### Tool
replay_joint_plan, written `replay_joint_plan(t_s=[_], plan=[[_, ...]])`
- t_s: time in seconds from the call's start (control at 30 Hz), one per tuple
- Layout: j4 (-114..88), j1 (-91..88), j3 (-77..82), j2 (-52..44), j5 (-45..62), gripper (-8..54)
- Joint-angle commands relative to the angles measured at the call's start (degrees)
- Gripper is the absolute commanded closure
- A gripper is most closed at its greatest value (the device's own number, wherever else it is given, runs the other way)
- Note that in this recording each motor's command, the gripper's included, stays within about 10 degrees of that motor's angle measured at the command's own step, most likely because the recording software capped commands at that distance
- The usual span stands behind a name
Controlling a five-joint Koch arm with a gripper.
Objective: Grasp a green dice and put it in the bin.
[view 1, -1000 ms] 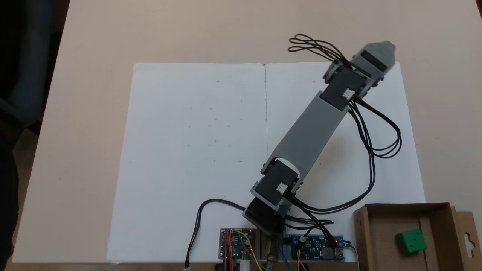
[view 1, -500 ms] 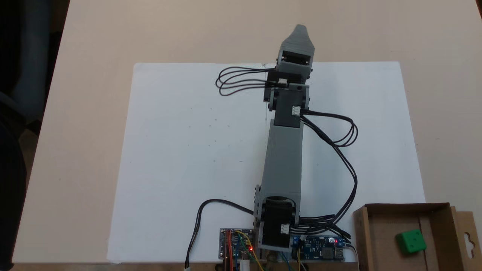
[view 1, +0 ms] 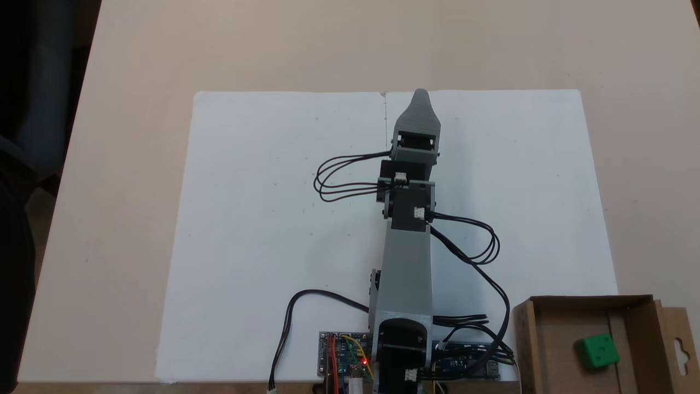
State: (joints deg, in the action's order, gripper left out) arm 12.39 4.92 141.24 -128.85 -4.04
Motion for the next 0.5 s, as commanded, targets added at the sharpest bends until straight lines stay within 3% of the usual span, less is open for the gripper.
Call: replay_joint_plan(t_s=[0.0, 0.47], plan=[[9.56, 0.44, 1.32, -6.15, 3.16, 1.2], [33.91, -0.26, 26.81, -7.12, 3.16, 1.4]])
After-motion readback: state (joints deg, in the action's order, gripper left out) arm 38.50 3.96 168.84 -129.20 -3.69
